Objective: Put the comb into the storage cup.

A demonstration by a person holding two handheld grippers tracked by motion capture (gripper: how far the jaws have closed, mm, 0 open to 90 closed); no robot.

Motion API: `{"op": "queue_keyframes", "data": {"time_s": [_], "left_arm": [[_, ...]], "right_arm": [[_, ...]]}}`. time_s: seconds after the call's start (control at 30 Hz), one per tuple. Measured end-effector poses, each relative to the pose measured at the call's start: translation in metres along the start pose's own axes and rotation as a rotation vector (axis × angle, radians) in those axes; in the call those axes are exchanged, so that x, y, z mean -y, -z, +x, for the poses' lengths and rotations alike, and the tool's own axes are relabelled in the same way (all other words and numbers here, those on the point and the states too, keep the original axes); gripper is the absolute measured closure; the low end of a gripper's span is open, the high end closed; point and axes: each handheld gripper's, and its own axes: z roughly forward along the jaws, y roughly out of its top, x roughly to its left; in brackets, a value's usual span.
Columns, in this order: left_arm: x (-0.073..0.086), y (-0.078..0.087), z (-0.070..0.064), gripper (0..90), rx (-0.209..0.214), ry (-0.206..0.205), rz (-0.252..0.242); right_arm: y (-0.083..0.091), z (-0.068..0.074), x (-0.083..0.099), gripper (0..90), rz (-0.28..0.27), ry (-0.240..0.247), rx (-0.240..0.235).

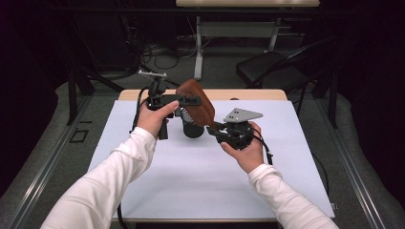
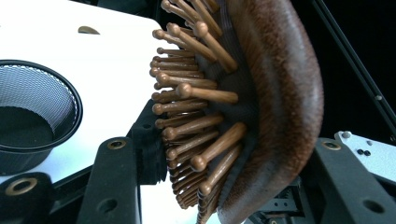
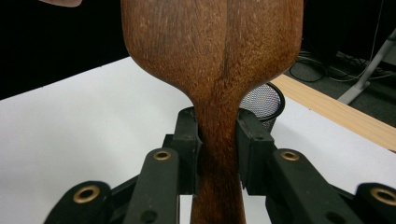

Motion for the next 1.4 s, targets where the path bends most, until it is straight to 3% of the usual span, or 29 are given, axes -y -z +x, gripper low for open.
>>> {"op": "queue_keyframes", "data": {"time_s": [0.1,0.27,0.47,0.77,1.07,1.4], "left_arm": [[-0.0008,0.0008,0.0019,49.0,0.0,0.034,0.01],[-0.0004,0.0003,0.0035,49.4,-0.017,0.046,0.017],[-0.0018,0.0015,0.0048,49.4,-0.009,0.091,0.017],[-0.0023,0.0005,0.0047,50.0,-0.006,0.097,0.02],[-0.0039,-0.0022,0.0076,50.1,-0.004,0.119,0.022],[-0.005,0.0011,0.0081,50.2,-0.014,0.109,0.016]], "right_arm": [[-0.0003,0.0002,0.0,71.9,0.001,0.0,-0.005],[-0.0025,0.0005,0.0012,71.8,0.008,-0.001,-0.006],[-0.001,0.0019,0.0003,71.6,-0.007,-0.003,-0.002],[-0.0004,0.0043,0.0007,70.9,-0.009,0.012,0.007],[-0.0023,0.0016,0.002,66.3,0.005,-0.005,-0.004],[-0.002,-0.0007,0.006,52.8,0.028,-0.024,-0.023]]}}
